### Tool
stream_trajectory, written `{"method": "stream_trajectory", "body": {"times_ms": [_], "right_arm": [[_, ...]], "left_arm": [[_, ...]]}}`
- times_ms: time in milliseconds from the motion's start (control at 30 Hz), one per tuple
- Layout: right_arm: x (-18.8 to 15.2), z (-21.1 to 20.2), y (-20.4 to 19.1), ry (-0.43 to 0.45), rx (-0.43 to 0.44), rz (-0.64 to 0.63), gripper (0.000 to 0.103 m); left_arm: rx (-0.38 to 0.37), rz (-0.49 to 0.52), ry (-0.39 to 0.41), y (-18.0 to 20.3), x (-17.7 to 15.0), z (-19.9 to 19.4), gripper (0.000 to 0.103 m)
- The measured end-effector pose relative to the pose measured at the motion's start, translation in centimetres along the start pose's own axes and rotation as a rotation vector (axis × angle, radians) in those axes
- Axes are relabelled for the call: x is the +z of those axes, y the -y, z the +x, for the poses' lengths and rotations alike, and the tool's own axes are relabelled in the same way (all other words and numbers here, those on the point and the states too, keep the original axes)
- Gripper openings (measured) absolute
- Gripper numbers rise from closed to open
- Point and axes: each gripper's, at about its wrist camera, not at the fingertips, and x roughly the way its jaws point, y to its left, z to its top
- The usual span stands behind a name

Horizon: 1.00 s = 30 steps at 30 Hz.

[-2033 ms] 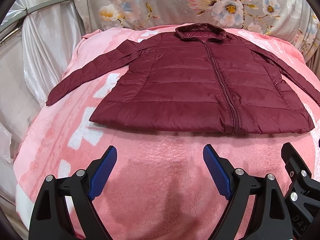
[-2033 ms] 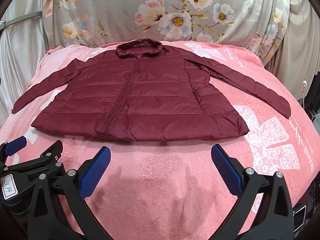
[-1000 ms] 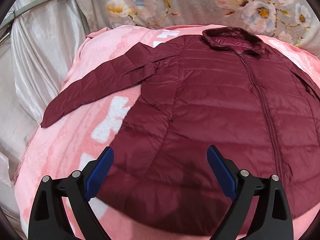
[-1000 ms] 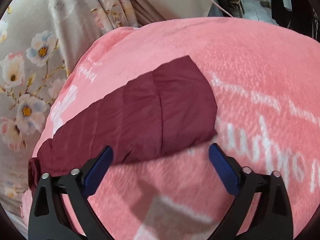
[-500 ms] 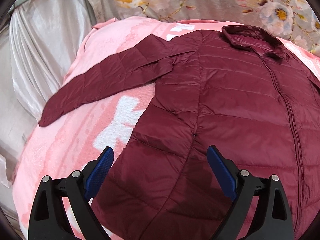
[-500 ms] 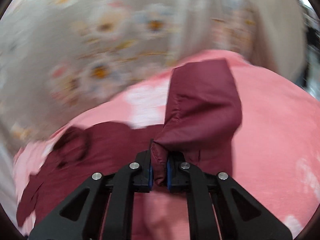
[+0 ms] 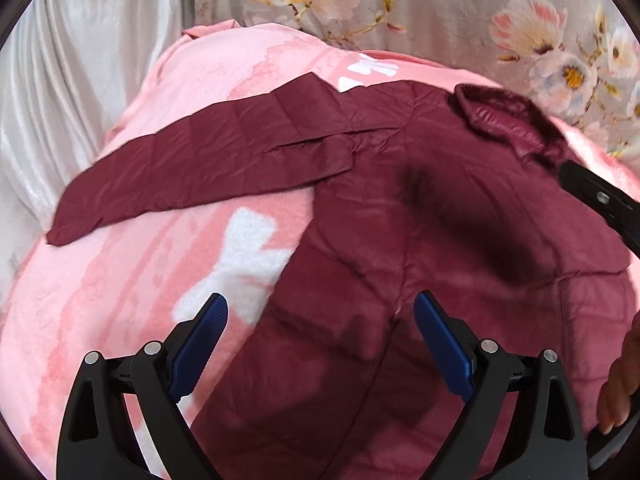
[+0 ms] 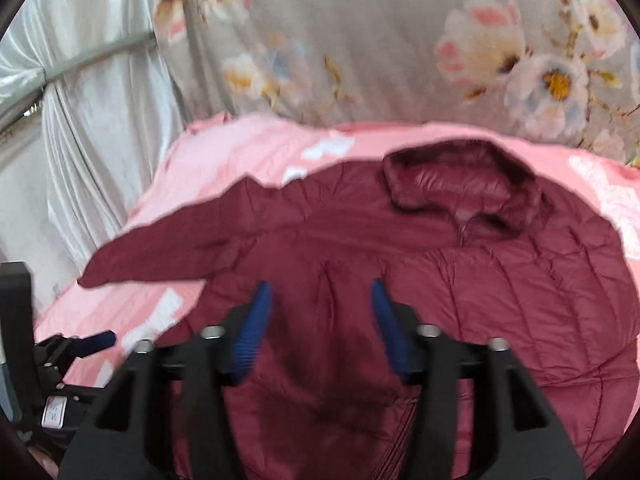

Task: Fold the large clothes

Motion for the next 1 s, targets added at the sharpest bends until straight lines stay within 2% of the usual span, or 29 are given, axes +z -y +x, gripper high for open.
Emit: {"method": "stream_trajectory", "body": {"times_ms": [167, 333, 400, 467, 500, 533, 633, 700, 733, 833, 900, 933, 1000], "right_arm": [[0.5, -3.4, 6.9, 0.041, -0.058, 0.197, 0.062], [-2.8, -5.6, 15.6, 0.005, -0.212, 0.413, 0.064], [-4.4, -6.1, 18.8, -0.009, -0.245, 0.513, 0.064], [-6.0, -6.3, 21.8, -0.027, -0.256, 0.617, 0.065], [-6.5, -6.3, 22.8, -0.033, -0.251, 0.655, 0.065], [-7.3, -6.2, 24.2, -0.034, -0.232, 0.710, 0.065], [-8.1, -5.8, 27.0, -0.017, -0.188, 0.790, 0.065], [-7.5, -5.3, 27.9, -0.003, -0.200, 0.792, 0.065], [-7.3, -5.3, 28.0, 0.000, -0.213, 0.790, 0.064], [-6.0, -4.7, 29.5, 0.032, -0.231, 0.812, 0.054], [-5.1, -4.0, 30.2, 0.034, -0.247, 0.802, 0.030], [-4.7, -3.6, 30.3, 0.016, -0.252, 0.785, 0.008], [-4.3, -3.6, 29.7, 0.019, -0.250, 0.754, 0.002]], "left_arm": [[-0.167, -0.032, -0.027, 1.6, 2.5, 0.8, 0.092], [-0.325, -0.102, -0.184, 4.5, 3.7, 4.7, 0.092], [-0.346, -0.166, -0.241, 4.8, 3.8, 6.2, 0.092], [-0.347, -0.233, -0.253, 4.9, 3.7, 7.0, 0.088], [-0.335, -0.232, -0.233, 5.2, 3.9, 6.9, 0.078], [-0.335, -0.208, -0.220, 5.6, 4.1, 6.7, 0.056], [-0.311, -0.154, -0.208, 6.4, 5.0, 6.4, 0.018], [-0.292, -0.127, -0.188, 6.6, 5.6, 6.1, 0.000], [-0.288, -0.113, -0.163, 6.4, 6.2, 5.6, 0.000], [-0.246, -0.080, -0.081, 5.9, 7.5, 4.0, 0.000], [-0.203, -0.052, -0.029, 5.3, 8.2, 3.0, 0.000], [-0.190, -0.040, -0.019, 5.1, 8.2, 2.9, 0.000], [-0.172, -0.014, -0.023, 5.2, 8.0, 3.3, 0.000]]}}
